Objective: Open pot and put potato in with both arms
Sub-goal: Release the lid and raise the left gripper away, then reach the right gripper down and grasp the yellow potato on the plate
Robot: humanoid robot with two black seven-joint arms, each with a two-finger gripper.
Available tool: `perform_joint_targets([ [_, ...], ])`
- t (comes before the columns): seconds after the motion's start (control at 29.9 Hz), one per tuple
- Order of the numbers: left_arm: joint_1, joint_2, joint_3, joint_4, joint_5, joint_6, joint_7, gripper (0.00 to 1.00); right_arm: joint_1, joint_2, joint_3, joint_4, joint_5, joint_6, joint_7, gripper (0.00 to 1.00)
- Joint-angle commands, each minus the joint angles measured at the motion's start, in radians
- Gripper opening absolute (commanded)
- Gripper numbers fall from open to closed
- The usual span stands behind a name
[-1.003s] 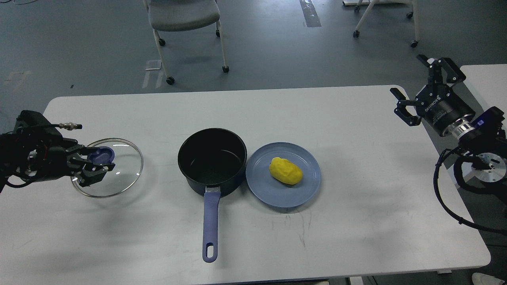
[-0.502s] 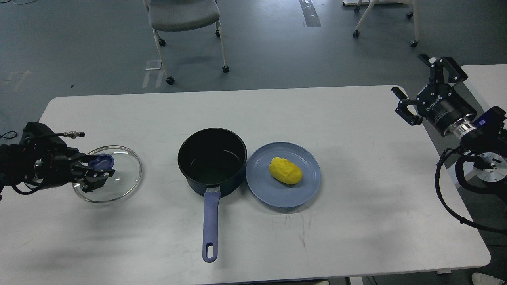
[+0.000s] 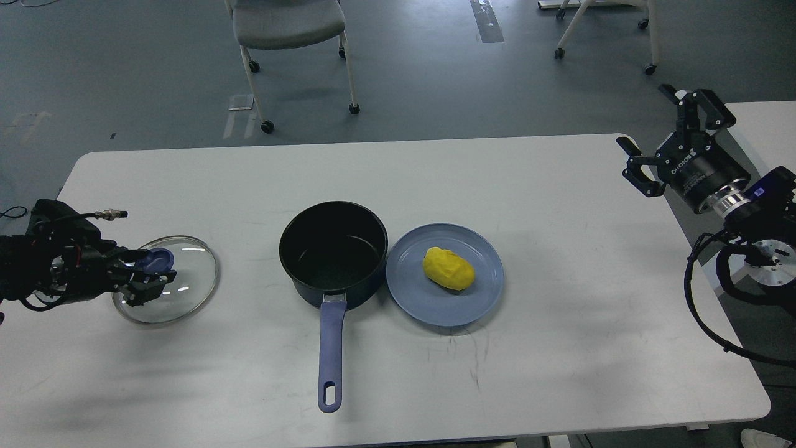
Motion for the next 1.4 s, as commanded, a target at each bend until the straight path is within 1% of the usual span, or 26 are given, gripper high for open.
perform_joint_targets([
  [0.0,-0.004,0.015,-0.006,-0.014,-0.013,-0.005,0.000,0.96,0.000,-0.002,0.000,0.000,0.000,0.000,0.000,1.00],
  [0.1,-0.030,0.027,-0.006,-0.021,-0.108,-0.013,0.000,0.97,0.000,-0.011,0.000,0.001,0.000,0.000,0.000,1.00],
  [0.2,-0.116,0.050,-0.003,-0.047,-0.258,-0.046,0.000,0.97,0.001,-0.020,0.000,0.001,0.000,0.000,0.000,1.00],
  [0.23,-0.174,0.048,-0.008,-0.061,-0.364,-0.110,0.000,0.97,0.006,-0.022,0.000,0.001,0.000,0.000,0.000,1.00],
  [0.27,-0.207,0.047,-0.009,-0.064,-0.427,-0.155,0.000,0.97,0.008,-0.023,0.000,0.001,-0.002,0.000,0.000,1.00],
  [0.3,-0.268,0.045,-0.009,-0.063,-0.570,-0.240,0.000,0.97,0.014,-0.032,-0.002,0.001,-0.005,0.000,0.000,1.00],
  [0.33,-0.296,0.042,-0.009,-0.064,-0.649,-0.284,0.000,0.97,0.017,-0.037,-0.002,0.003,-0.005,0.000,0.000,1.00],
  [0.37,-0.337,0.029,-0.009,-0.063,-0.819,-0.345,0.000,0.97,0.020,-0.046,-0.003,0.011,-0.008,0.000,0.000,1.00],
  [0.4,-0.360,0.004,-0.009,-0.061,-0.995,-0.385,0.000,0.98,0.029,-0.052,-0.005,0.023,-0.009,0.000,0.000,1.00],
  [0.47,-0.370,-0.021,-0.009,-0.061,-1.157,-0.385,0.000,0.98,0.043,-0.061,-0.006,0.038,-0.026,0.000,0.000,1.00],
  [0.53,-0.371,-0.068,-0.011,-0.061,-1.399,-0.385,0.000,0.98,0.070,-0.084,-0.011,0.067,-0.101,0.000,0.000,1.00],
  [0.6,-0.365,-0.115,-0.021,-0.061,-1.521,-0.385,0.000,0.98,0.099,-0.098,-0.012,0.095,-0.191,0.000,0.000,1.00],
  [0.67,-0.357,-0.145,-0.040,-0.057,-1.573,-0.385,0.000,0.98,0.133,-0.107,-0.015,0.115,-0.265,0.000,0.000,1.00],
  [0.74,-0.324,-0.186,-0.081,-0.049,-1.612,-0.385,0.000,0.98,0.184,-0.129,-0.028,0.144,-0.380,0.000,0.000,1.00],
  [0.77,-0.286,-0.208,-0.124,-0.038,-1.616,-0.385,0.000,0.98,0.226,-0.144,-0.041,0.168,-0.452,0.000,0.000,1.00],
  [0.8,-0.253,-0.228,-0.179,-0.025,-1.618,-0.385,0.014,0.98,0.282,-0.156,-0.067,0.194,-0.525,0.000,0.000,1.00],
  [0.87,-0.233,-0.245,-0.224,-0.012,-1.618,-0.385,0.050,0.98,0.339,-0.166,-0.104,0.218,-0.587,0.000,0.000,1.00],
  [0.9,-0.216,-0.260,-0.262,0.001,-1.620,-0.385,0.083,0.98,0.406,-0.167,-0.159,0.231,-0.651,0.000,0.000,1.00],
  [0.94,-0.209,-0.266,-0.279,0.008,-1.620,-0.385,0.097,0.98,0.443,-0.164,-0.195,0.236,-0.682,0.000,0.000,1.00],
  [0.97,-0.198,-0.274,-0.304,0.012,-1.620,-0.385,0.111,0.98,0.525,-0.154,-0.272,0.241,-0.740,0.000,0.000,1.00],
  [1.0,-0.195,-0.275,-0.311,0.014,-1.621,-0.385,0.113,0.98,0.569,-0.143,-0.319,0.241,-0.768,0.000,0.000,1.00],
  [1.07,-0.193,-0.275,-0.319,0.017,-1.621,-0.385,0.113,0.98,0.708,-0.048,-0.489,0.241,-0.848,0.000,0.000,1.00],
  [1.14,-0.193,-0.275,-0.319,0.018,-1.621,-0.385,0.113,0.98,0.760,0.003,-0.566,0.241,-0.893,0.000,0.000,1.00],
  [1.24,-0.193,-0.275,-0.319,0.018,-1.620,-0.385,0.113,0.98,0.830,0.116,-0.690,0.241,-1.029,0.000,0.000,1.00],
  [1.27,-0.190,-0.271,-0.319,0.018,-1.620,-0.385,0.114,0.98,0.839,0.154,-0.712,0.238,-1.087,0.000,0.000,1.00],
  [1.37,-0.193,-0.265,-0.319,0.018,-1.620,-0.385,0.114,0.98,0.848,0.205,-0.744,0.236,-1.194,0.000,0.000,1.00],
])
